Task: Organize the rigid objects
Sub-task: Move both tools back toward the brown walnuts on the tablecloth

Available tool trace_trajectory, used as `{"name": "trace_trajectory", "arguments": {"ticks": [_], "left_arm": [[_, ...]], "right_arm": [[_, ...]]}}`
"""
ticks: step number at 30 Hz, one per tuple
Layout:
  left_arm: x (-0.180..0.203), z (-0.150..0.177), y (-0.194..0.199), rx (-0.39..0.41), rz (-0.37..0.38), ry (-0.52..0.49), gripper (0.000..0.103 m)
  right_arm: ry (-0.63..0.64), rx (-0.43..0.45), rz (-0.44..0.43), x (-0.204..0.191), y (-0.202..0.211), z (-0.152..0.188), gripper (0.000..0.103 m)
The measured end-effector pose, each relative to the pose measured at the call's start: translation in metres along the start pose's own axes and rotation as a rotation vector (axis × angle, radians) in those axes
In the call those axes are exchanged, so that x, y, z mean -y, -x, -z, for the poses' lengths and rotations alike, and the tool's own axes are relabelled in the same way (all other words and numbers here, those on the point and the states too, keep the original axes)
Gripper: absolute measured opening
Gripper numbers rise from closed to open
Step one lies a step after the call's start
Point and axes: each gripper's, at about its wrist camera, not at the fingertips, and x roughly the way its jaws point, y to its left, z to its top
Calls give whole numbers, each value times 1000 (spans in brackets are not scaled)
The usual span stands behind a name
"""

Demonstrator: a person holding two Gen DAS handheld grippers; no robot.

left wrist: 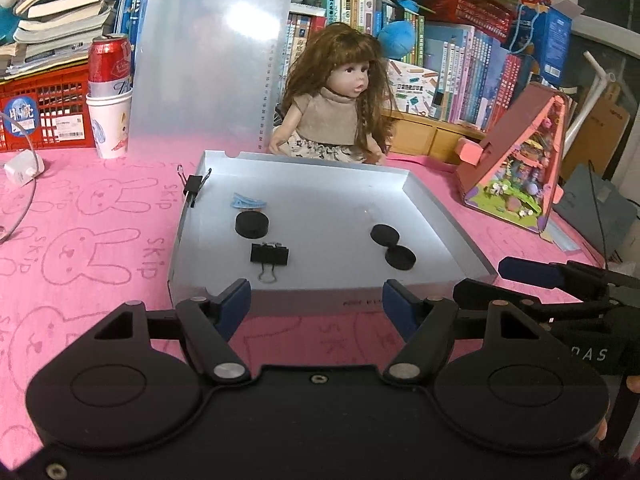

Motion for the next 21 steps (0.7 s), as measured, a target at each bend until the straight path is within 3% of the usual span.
{"name": "trace_trajectory", "arguments": {"ticks": [12,21], "left_arm": [[5,33,24,5,2,-65,70],[5,57,36,-21,28,-104,53]], "right_arm": [[48,-26,15,-9,18,30,88],[101,-57,10,-14,33,51,88]]}}
